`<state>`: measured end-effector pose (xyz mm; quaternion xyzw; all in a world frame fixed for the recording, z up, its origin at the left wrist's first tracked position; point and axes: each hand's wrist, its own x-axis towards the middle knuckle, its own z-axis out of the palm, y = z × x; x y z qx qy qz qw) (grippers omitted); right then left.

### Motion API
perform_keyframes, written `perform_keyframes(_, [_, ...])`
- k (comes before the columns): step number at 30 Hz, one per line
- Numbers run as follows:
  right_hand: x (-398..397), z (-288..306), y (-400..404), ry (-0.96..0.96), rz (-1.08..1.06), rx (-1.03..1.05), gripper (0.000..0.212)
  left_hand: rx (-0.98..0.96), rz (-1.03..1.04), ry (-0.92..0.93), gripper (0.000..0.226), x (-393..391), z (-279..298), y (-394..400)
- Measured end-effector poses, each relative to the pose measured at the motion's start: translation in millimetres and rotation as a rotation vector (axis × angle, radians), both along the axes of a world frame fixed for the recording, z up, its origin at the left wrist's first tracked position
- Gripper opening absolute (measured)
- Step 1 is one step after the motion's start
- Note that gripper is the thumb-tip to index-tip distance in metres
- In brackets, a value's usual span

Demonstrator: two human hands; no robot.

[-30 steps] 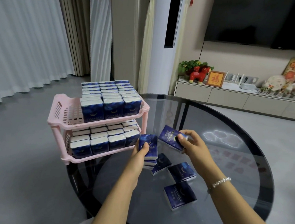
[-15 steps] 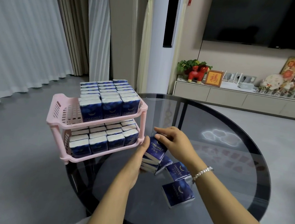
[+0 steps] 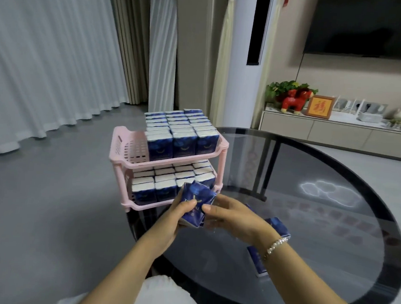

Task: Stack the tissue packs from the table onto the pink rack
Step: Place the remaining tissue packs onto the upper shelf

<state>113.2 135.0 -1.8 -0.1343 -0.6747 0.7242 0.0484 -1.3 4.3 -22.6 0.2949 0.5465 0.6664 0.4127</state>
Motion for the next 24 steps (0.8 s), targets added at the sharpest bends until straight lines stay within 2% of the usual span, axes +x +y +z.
perform_keyframes(2, [-2.7,-3.0,2.8,-0.007,-0.011,0.066,0.069,-0.042,-0.044,0.053,0.087,-8.2,-5.1,-6.3])
perform_keyframes(4, [-2.5,-5.0,6.5,-0.052,0.002,0.205,0.086,-0.142,-0.148,0.194,0.096,-19.5,-5.3,-13.9])
perform_keyframes(8, [-1.2,-13.8,5.7,-0.113,0.09,0.49,0.105,-0.45,-0.318,0.553,0.122,-30.9,-9.9,-23.2])
perform_keyframes(10, [-0.6,-20.5,4.8,-0.119,0.115,0.58,0.11,-0.556,-0.342,0.674,0.122,-27.0,-11.5,-25.2])
perform_keyframes(14, [3.0,-23.0,6.1,-0.117,0.111,0.627,0.112,-0.608,-0.349,0.694,0.115,-26.6,-13.3,-27.2])
perform_keyframes(20, [0.9,-20.4,6.5,-0.106,0.111,0.642,0.105,-0.575,-0.349,0.583,0.113,-18.1,-15.3,-20.4])
perform_keyframes(24, [-0.5,-21.8,9.1,-0.082,0.074,0.591,0.091,-0.548,-0.278,0.684,0.106,-17.5,-19.3,-20.0])
